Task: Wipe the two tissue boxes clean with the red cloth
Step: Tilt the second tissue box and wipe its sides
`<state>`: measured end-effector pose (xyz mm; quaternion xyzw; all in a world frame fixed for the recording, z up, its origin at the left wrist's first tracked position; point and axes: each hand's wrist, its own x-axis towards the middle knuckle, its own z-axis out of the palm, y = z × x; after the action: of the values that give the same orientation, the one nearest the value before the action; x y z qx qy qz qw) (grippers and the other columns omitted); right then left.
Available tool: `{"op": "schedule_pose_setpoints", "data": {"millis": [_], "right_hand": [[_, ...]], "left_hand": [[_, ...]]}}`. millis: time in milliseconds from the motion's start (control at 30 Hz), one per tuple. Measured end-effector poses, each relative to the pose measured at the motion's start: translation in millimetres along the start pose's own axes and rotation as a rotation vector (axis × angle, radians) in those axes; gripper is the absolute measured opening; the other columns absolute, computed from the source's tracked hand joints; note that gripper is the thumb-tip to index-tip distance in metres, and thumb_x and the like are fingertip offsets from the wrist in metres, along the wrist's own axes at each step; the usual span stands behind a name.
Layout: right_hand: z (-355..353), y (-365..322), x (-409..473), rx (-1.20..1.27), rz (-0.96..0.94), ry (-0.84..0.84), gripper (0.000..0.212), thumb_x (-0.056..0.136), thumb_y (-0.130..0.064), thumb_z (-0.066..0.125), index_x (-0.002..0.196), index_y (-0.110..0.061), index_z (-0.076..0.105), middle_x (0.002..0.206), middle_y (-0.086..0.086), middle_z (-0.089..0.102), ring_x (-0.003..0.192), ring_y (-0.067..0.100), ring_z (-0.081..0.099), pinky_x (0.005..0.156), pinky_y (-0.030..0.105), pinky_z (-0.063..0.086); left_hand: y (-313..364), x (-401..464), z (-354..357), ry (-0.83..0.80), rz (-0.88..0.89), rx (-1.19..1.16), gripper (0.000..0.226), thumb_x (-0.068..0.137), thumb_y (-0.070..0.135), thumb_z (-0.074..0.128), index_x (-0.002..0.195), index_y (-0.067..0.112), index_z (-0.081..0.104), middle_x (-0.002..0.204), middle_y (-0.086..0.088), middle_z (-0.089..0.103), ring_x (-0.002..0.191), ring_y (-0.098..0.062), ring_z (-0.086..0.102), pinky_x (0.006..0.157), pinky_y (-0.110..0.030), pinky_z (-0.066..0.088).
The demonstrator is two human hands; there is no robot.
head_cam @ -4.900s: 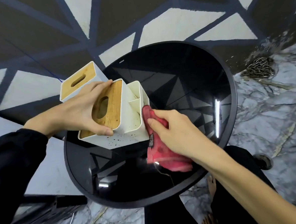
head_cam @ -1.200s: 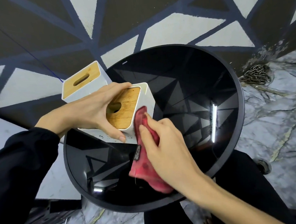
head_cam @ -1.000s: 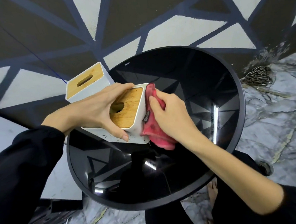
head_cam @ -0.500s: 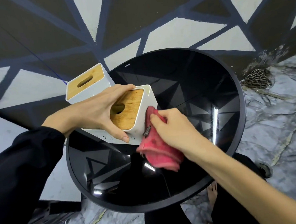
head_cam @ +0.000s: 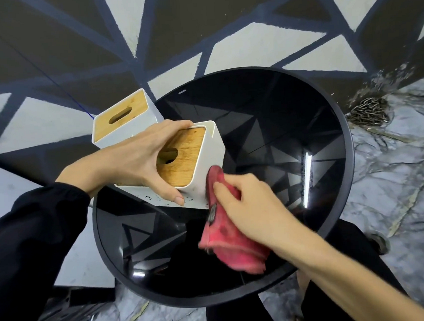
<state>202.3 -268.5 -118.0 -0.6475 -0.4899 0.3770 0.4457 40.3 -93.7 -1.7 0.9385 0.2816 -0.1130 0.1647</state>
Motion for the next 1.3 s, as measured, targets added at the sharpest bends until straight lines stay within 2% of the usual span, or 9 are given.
{"op": "schedule_pose_setpoints", "data": {"millis": [167,367,600,733,867,1000,1067,1200,1300], "right_hand": [[16.2,0.9,-39.0,0.07,-0.024,-0.023,0.036,0.106,-0.042,0.048,0.091,-0.016,0.065,0.081,-0.001,0.067,0.079,0.012,0.063,0.08,0.04,0.053],[2.2,-3.9,18.4,0.059,-0.017,0.137,0.035,0.106,-0.034,0.05,0.092,-0.008,0.067,0.079,0.003,0.071,0.083,0.022,0.066,0.078,0.04,0.052],[-8.8,-2.2,45.6,0.057,0.007,0.136,0.037,0.107,-0.035,0.048,0.087,-0.008,0.064,0.079,0.007,0.069,0.076,0.024,0.066,0.07,0.041,0.053],[8.8,-2.5,-8.4,0.062,-0.06,0.089,0.027,0.107,-0.038,0.049,0.097,-0.02,0.066,0.086,-0.001,0.066,0.082,0.016,0.064,0.079,0.038,0.052],[11.7,-8.3,-29.3,0.115,-0.067,0.059,0.023,0.108,-0.041,0.047,0.103,-0.03,0.066,0.094,-0.003,0.058,0.084,0.006,0.058,0.08,0.021,0.048],[0.1,-10.1,17.2,0.119,-0.103,0.16,0.027,0.108,-0.038,0.049,0.105,-0.023,0.071,0.091,0.001,0.069,0.088,0.014,0.066,0.084,0.04,0.055],[-9.1,-11.5,43.1,0.113,-0.103,0.201,0.029,0.108,-0.034,0.049,0.098,-0.019,0.071,0.083,0.0,0.072,0.083,0.017,0.069,0.08,0.045,0.056],[-15.2,-8.6,58.7,0.068,-0.096,0.194,0.033,0.108,-0.034,0.047,0.09,-0.016,0.068,0.078,0.003,0.07,0.077,0.02,0.067,0.078,0.047,0.056],[-7.7,-4.2,34.6,0.073,-0.11,0.15,0.032,0.108,-0.039,0.047,0.093,-0.02,0.067,0.082,0.003,0.068,0.078,0.015,0.067,0.077,0.044,0.056]], "left_hand": [[0.7,0.0,-0.6,-0.013,0.008,0.018,0.137,0.049,0.085,0.084,0.16,0.048,0.012,0.148,0.034,0.03,0.14,0.017,0.027,0.107,-0.003,0.026],[2.9,-1.2,-0.9,-0.008,-0.012,0.01,0.139,0.045,0.09,0.082,0.16,0.051,0.013,0.153,0.035,0.029,0.139,0.02,0.025,0.107,-0.005,0.026],[3.8,-2.7,-0.3,0.002,-0.031,0.001,0.141,0.045,0.094,0.078,0.161,0.048,0.013,0.145,0.049,0.023,0.137,0.023,0.023,0.107,-0.007,0.026],[1.1,-1.8,1.3,-0.006,-0.042,0.0,0.141,0.047,0.088,0.083,0.162,0.046,0.014,0.151,0.036,0.029,0.143,0.014,0.027,0.112,-0.016,0.028],[-0.9,-0.5,1.1,-0.017,-0.04,0.017,0.141,0.048,0.089,0.083,0.163,0.046,0.013,0.152,0.033,0.03,0.144,0.007,0.029,0.116,-0.023,0.029],[1.3,-1.7,0.3,-0.014,-0.04,0.012,0.139,0.048,0.086,0.083,0.162,0.047,0.014,0.148,0.038,0.029,0.138,0.016,0.028,0.11,-0.013,0.027],[2.4,-1.8,1.0,-0.014,-0.037,0.02,0.138,0.049,0.084,0.083,0.162,0.045,0.014,0.148,0.033,0.031,0.137,0.012,0.029,0.108,-0.009,0.025],[2.9,-1.4,2.3,-0.019,-0.043,0.019,0.137,0.05,0.083,0.082,0.162,0.044,0.014,0.152,0.027,0.031,0.139,0.007,0.03,0.108,-0.009,0.024],[2.4,-2.6,2.1,-0.014,-0.052,0.006,0.137,0.049,0.083,0.083,0.162,0.046,0.014,0.152,0.03,0.03,0.138,0.015,0.027,0.109,-0.009,0.024]]}}
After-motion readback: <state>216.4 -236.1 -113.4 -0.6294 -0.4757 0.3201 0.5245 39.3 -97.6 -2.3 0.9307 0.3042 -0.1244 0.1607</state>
